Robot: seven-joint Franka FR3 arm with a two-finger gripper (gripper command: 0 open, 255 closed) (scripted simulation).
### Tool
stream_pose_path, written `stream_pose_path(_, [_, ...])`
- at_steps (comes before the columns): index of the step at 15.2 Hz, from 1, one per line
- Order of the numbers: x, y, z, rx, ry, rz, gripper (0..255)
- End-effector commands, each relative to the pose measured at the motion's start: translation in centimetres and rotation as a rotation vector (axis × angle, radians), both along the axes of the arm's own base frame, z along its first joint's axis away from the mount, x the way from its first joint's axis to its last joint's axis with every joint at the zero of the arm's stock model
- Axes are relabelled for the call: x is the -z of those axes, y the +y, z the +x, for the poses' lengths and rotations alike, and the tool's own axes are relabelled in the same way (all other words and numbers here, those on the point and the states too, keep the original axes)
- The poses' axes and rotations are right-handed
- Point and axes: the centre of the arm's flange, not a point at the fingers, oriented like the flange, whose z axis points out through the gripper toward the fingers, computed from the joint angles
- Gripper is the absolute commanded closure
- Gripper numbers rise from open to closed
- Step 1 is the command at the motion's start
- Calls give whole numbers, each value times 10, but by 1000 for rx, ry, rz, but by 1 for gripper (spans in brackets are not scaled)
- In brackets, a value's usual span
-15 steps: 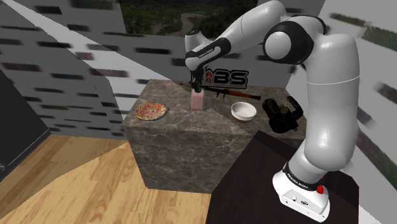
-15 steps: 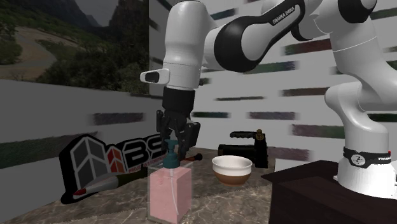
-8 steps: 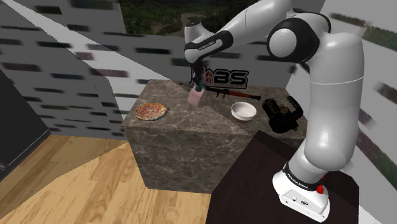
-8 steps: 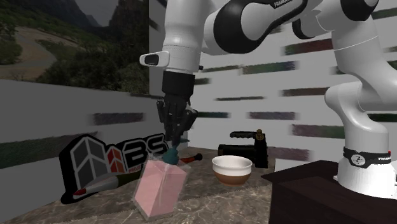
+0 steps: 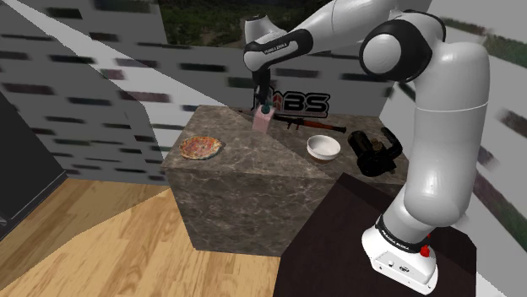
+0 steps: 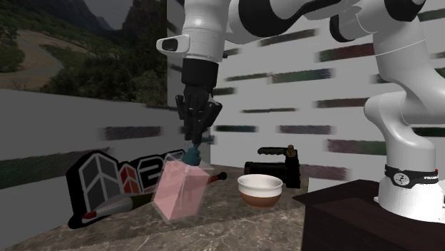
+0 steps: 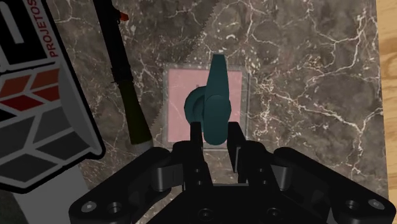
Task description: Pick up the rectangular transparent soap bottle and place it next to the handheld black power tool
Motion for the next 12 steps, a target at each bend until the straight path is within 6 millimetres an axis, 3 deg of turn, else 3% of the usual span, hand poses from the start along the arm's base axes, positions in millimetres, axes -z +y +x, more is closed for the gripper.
stream_pose_path(1, [-12, 0, 0, 0, 0, 0, 255])
stream_pose_path(12, [-70, 0, 0, 0, 0, 0, 255])
